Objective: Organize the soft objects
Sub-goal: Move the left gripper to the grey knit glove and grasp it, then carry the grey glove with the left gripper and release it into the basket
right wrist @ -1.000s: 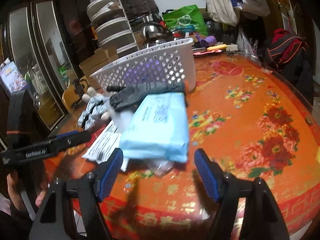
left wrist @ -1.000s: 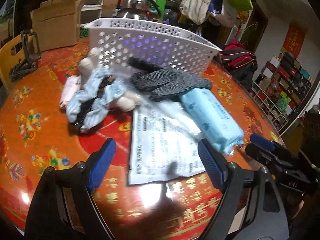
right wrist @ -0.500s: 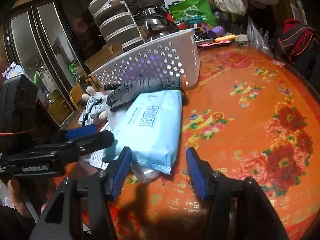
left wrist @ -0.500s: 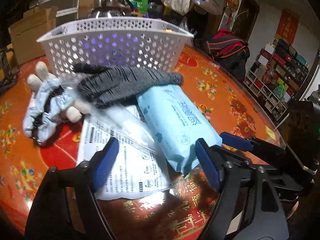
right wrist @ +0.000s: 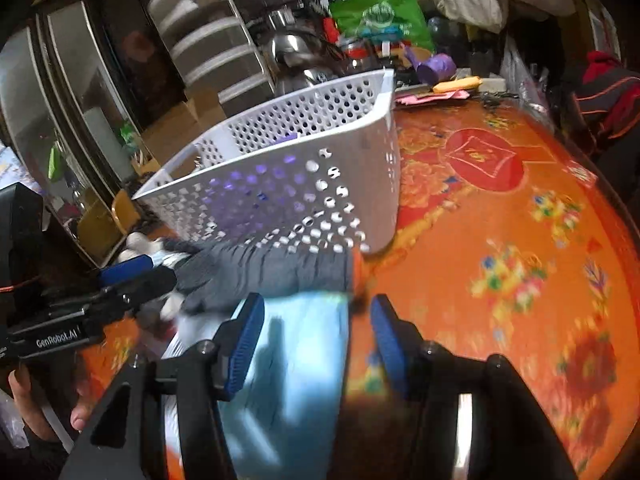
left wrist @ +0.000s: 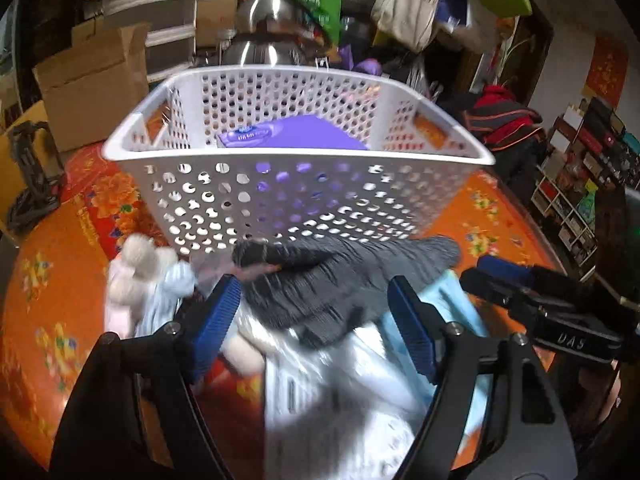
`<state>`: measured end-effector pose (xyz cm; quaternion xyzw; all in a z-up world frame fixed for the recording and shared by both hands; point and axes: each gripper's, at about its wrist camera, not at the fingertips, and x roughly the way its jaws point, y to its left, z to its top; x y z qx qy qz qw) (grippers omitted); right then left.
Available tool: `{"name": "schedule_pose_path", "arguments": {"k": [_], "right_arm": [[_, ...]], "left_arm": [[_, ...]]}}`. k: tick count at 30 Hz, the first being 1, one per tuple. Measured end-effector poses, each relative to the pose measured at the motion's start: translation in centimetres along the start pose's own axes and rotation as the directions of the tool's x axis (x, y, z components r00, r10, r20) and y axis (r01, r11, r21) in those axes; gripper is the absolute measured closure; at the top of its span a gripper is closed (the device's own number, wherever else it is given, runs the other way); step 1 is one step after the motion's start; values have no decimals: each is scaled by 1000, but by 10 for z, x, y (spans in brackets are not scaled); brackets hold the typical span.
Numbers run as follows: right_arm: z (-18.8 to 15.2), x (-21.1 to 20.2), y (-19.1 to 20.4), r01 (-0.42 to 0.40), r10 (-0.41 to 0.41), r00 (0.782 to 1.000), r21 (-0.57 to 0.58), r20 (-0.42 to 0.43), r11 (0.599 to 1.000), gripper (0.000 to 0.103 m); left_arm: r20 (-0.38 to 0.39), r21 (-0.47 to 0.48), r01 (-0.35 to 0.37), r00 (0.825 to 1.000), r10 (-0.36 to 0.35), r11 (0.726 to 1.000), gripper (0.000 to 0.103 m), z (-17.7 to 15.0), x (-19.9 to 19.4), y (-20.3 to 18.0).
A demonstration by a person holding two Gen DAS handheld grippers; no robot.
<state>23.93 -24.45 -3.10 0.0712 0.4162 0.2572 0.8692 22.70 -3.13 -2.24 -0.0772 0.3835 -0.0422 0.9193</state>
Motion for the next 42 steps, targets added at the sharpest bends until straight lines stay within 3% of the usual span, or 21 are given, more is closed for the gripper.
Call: {"name": "schedule_pose_path", "arguments": {"k": [4, 11, 13, 16, 21, 23, 32, 42], "right_arm": [[12, 23, 1, -12, 12, 999, -11, -40, 1000, 48], [19, 35, -5, -27, 26, 998, -8, -59, 1000, 48], [22, 38, -6, -21, 20, 998, -10, -63, 1000, 48], [24, 40, -4, -29, 28, 998, -24, -60, 999, 49], [22, 40, 2, -23, 21, 999, -52, -45, 998, 74], [21, 37, 5, -4, 2, 999, -68, -37, 998, 93], [18, 14, 13, 27, -25, 999, -98, 25, 995, 95], [11, -42, 52, 46, -22, 990, -171, 142, 984, 96]], "left_arm": [[-81, -10, 9, 997, -10, 1000, 29, 17, 34, 13], [-94, -21, 51, 994, -52, 999, 29, 21, 62, 27], [-93, -30, 69, 993, -71, 997, 32, 22, 66, 30], [-87, -37, 81, 993, -84, 996, 46, 17, 67, 33], [-93, -25, 67, 993, -69, 997, 80, 15, 71, 32], [-91, -24, 78, 993, -80, 997, 84, 14, 70, 32], [-15, 17, 106, 994, -106, 994, 86, 12, 47, 26], [117, 49, 164, 979, -169, 985, 86, 9, -20, 28]]}}
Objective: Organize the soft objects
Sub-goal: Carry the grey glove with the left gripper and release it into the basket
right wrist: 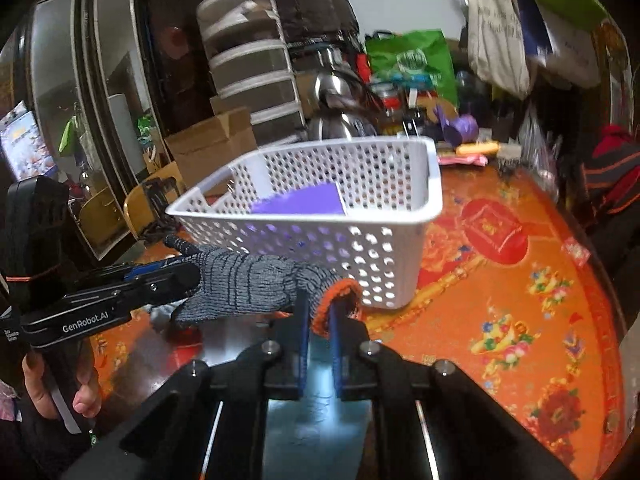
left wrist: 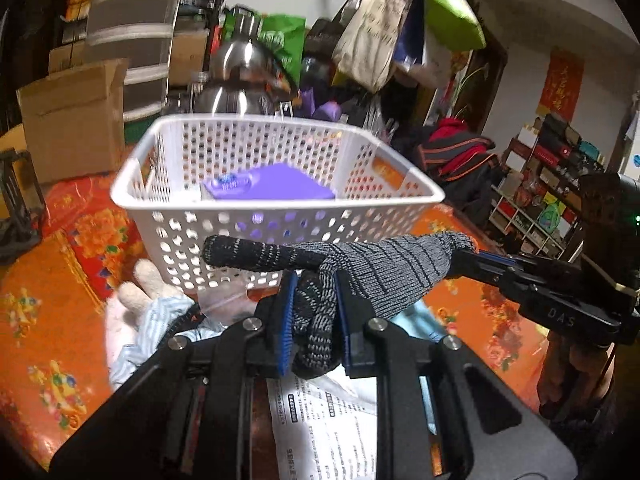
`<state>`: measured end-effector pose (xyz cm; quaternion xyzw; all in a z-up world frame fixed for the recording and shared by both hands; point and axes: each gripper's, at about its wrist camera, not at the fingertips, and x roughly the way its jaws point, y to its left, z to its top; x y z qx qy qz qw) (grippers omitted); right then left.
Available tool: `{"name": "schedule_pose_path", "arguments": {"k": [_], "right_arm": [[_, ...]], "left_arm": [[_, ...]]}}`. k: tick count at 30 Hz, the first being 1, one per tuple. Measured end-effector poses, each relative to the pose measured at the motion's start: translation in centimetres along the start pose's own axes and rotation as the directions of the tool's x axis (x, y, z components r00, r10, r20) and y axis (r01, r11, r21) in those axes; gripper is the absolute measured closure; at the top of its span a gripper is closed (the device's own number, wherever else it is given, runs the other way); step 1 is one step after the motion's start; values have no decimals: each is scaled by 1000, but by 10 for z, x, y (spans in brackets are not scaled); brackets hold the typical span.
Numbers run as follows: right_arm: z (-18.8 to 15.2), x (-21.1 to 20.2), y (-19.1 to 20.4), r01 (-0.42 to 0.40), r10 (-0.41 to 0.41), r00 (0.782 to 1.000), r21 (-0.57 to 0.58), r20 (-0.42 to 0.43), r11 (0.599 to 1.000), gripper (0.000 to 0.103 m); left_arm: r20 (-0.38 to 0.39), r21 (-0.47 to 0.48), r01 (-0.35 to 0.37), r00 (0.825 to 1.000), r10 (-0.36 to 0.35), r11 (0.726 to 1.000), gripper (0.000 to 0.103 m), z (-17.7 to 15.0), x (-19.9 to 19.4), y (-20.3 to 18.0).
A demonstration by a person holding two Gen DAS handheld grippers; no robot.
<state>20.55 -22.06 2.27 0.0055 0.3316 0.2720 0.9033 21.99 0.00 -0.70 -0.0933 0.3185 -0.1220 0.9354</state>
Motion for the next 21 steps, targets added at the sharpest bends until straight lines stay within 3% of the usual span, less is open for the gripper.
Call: {"name": "schedule_pose_path", "arguments": {"k": [9, 15, 21], "right_arm": [[33, -42, 27, -5, 9, 996, -48, 88, 999, 96], [79, -43, 33, 28, -19, 993, -76, 115, 997, 96], [123, -11, 17, 52, -47, 995, -49, 89, 997, 96]], "left_arm": [[82, 28, 31, 996, -34, 999, 86, 24, -56, -7], [102, 42, 17, 995, -21, 999, 86, 77, -75, -6], [75, 43, -23, 997, 19, 999, 86, 135, -56, -3]]}}
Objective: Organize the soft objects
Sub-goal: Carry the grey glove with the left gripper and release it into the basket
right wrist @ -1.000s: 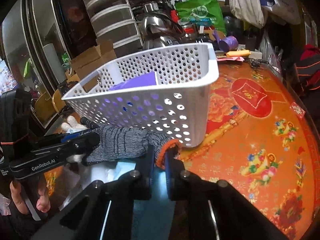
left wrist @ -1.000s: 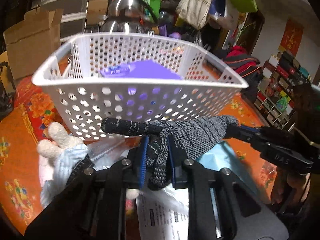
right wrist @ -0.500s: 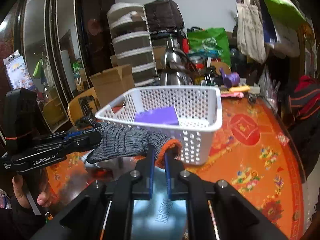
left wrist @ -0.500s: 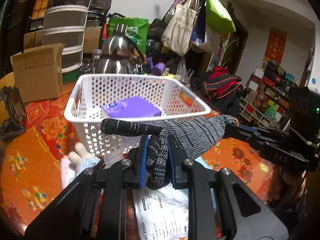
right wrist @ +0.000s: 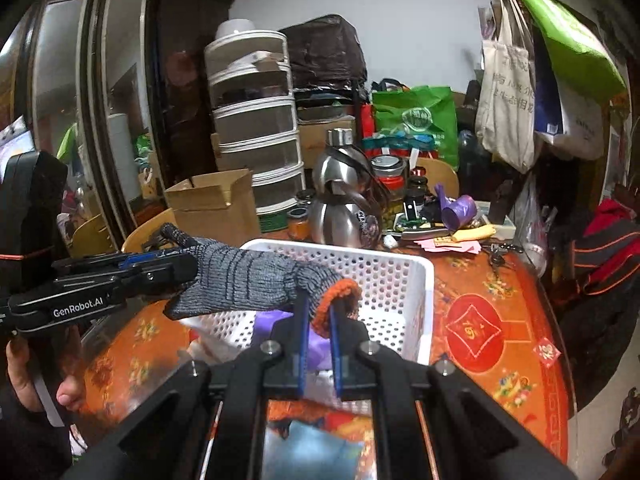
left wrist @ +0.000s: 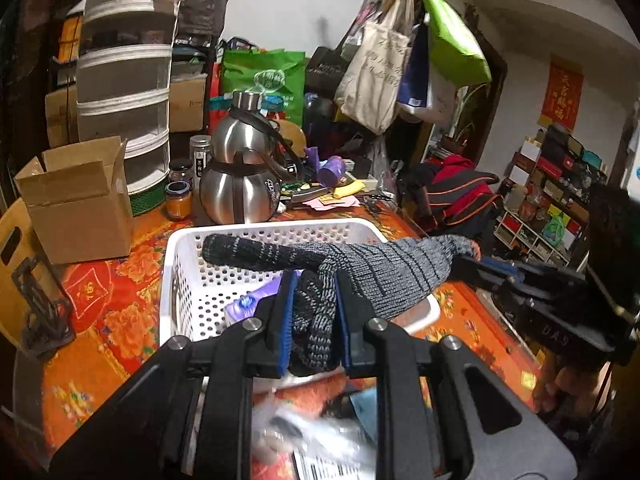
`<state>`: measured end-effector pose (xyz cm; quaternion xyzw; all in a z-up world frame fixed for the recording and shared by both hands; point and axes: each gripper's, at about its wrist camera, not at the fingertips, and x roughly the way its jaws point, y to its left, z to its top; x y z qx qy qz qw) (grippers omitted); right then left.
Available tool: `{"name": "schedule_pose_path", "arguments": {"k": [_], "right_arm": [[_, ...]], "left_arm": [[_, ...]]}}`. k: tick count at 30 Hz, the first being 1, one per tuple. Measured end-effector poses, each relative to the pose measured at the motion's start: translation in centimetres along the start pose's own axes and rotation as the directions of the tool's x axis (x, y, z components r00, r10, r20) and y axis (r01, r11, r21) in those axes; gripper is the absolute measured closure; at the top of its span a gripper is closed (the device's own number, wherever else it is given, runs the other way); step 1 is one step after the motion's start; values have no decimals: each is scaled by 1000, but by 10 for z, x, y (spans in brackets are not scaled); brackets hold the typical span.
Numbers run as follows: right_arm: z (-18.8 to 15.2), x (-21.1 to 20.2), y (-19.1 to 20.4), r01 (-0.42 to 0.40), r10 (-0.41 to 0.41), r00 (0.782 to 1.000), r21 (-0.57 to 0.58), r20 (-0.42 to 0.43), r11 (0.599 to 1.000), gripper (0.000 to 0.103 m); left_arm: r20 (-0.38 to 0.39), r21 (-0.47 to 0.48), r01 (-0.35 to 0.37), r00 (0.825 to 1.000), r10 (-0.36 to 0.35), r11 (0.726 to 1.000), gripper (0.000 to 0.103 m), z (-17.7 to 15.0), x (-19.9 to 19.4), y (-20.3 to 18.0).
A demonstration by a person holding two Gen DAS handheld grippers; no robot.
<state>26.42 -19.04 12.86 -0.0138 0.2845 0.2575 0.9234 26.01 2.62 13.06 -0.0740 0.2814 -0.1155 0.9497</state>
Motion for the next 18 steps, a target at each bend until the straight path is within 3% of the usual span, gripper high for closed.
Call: {"name": "schedule_pose_path", "arguments": {"k": [8, 18], "right_arm": [[17, 73, -26, 60, -60, 994, -2, -87, 998, 96], [11, 144, -33, 113, -116, 977, -23, -178, 993, 96]], "left_arm": [[-98, -17, -55, 994, 53, 998, 86, 44, 79, 21], [-230, -75, -122, 968, 102, 990, 86, 41, 169, 55]]}}
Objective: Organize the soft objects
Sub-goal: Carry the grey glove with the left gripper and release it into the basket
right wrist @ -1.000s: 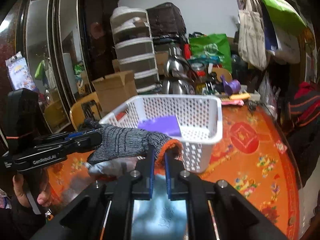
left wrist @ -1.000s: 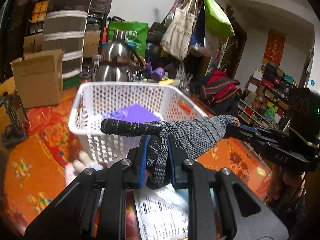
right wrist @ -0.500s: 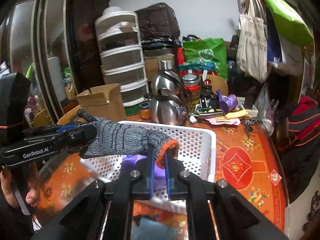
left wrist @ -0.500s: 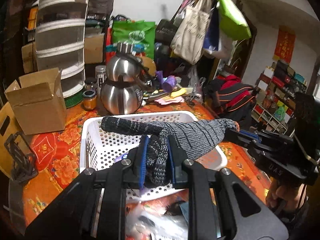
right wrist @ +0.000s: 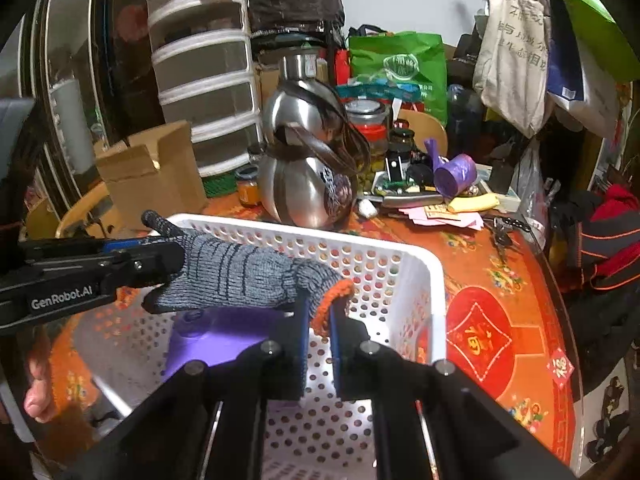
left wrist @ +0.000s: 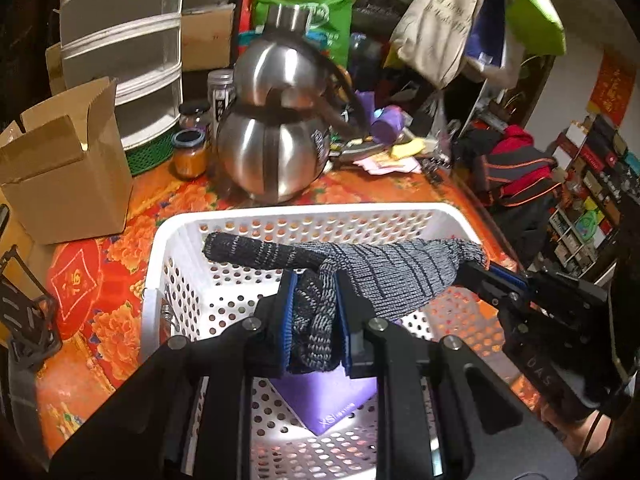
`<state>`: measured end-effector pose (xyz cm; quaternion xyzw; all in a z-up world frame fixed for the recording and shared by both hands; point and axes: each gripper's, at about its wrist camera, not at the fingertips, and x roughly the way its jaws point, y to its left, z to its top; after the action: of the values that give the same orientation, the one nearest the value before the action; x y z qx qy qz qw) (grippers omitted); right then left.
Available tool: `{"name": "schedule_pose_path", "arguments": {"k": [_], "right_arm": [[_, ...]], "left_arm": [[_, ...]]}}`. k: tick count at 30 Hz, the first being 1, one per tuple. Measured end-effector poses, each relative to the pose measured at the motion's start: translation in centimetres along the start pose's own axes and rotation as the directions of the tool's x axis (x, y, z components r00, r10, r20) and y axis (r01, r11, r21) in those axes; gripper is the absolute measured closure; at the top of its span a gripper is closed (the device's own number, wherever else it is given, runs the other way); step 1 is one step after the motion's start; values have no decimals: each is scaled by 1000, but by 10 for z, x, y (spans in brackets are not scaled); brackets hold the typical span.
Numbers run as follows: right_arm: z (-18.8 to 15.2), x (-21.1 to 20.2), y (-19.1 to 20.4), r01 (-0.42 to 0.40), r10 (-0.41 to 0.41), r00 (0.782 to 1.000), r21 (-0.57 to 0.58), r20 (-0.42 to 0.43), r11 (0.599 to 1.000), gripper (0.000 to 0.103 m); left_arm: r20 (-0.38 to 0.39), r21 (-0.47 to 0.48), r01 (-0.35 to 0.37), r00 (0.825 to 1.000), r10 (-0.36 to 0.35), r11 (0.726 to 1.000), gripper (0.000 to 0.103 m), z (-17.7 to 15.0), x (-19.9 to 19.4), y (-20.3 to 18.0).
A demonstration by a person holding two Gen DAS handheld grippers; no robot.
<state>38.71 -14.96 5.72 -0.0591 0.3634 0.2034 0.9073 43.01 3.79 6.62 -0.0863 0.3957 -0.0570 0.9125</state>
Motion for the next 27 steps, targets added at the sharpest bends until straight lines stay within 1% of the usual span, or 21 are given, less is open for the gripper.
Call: {"name": "schedule_pose_path", "arguments": {"k": [2, 5, 7, 9, 11, 13, 14, 15, 16, 17, 18, 19, 20, 21, 22, 23, 25, 27], "right_arm": [[-1, 9, 2, 6, -6, 1000, -7, -14, 1000, 96], [-4, 18, 0, 3, -3, 1000, 8, -23, 1000, 96], [-7, 24, -1, -8, 8, 999, 15, -45, 1000, 96], [-9, 26, 1, -10, 10, 999, 8, -53, 1000, 96], [-10, 27, 4, -2, 2, 998, -7, -58, 1000, 96], [-10, 27, 3, -14, 14, 998, -1, -64, 1000, 96], [-10, 27, 3, -15, 15, 998, 1, -68, 1000, 95], [-11, 27, 1, -13, 14, 997, 9, -69, 1000, 94], [-11, 26, -1, -15, 16, 998, 19, -67, 1000, 93], [-12, 25, -3, -18, 20, 997, 28, -69, 999, 91], [-13, 24, -5, -17, 20, 997, 33, -71, 999, 90], [-13, 22, -5, -4, 6, 998, 30, -65, 1000, 86], [-14, 19, -5, 12, -10, 998, 25, -57, 1000, 77], [-14, 17, -5, 23, -22, 998, 20, -53, 1000, 70], [-14, 14, -6, 27, -26, 998, 16, -52, 1000, 56], [-14, 12, -7, 30, -29, 998, 15, -48, 999, 48], [-14, 4, -10, 33, -32, 999, 23, -31, 999, 46], [-15, -1, -14, 11, -10, 999, 37, -31, 999, 39]], "left_arm": [[-18, 4, -15, 1000, 15, 1000, 86, 0, 10, 1], [-40, 8, -34, 999, 35, 999, 86, -3, 22, 3], [-60, 9, -42, 997, 43, 999, 86, -5, 30, 5], [-72, 49, -80, 994, 83, 996, 86, -9, 37, 1], [-82, 44, -88, 992, 92, 995, 85, -11, 43, 3], [-91, 26, -86, 992, 88, 996, 78, -13, 47, 6], [-97, 25, -89, 991, 91, 996, 71, -13, 48, 7], [-103, 26, -94, 990, 96, 995, 59, -14, 49, 8], [-105, 29, -99, 989, 102, 995, 53, -15, 49, 8], [-98, 26, -109, 989, 111, 994, 44, -16, 48, 9], [-91, 20, -113, 989, 115, 993, 39, -17, 46, 11], [-76, 9, -114, 991, 114, 993, 37, -17, 43, 13], [-63, 4, -117, 991, 117, 993, 34, -18, 39, 14], [-51, 2, -120, 991, 120, 993, 31, -19, 34, 15], [-39, 3, -124, 991, 124, 992, 31, -20, 30, 16], [-31, 11, -137, 990, 137, 990, 30, -20, 27, 15], [-22, 32, -162, 986, 163, 986, 27, -21, 22, 15], [-11, 40, -170, 985, 171, 985, 22, -22, 14, 16]]}}
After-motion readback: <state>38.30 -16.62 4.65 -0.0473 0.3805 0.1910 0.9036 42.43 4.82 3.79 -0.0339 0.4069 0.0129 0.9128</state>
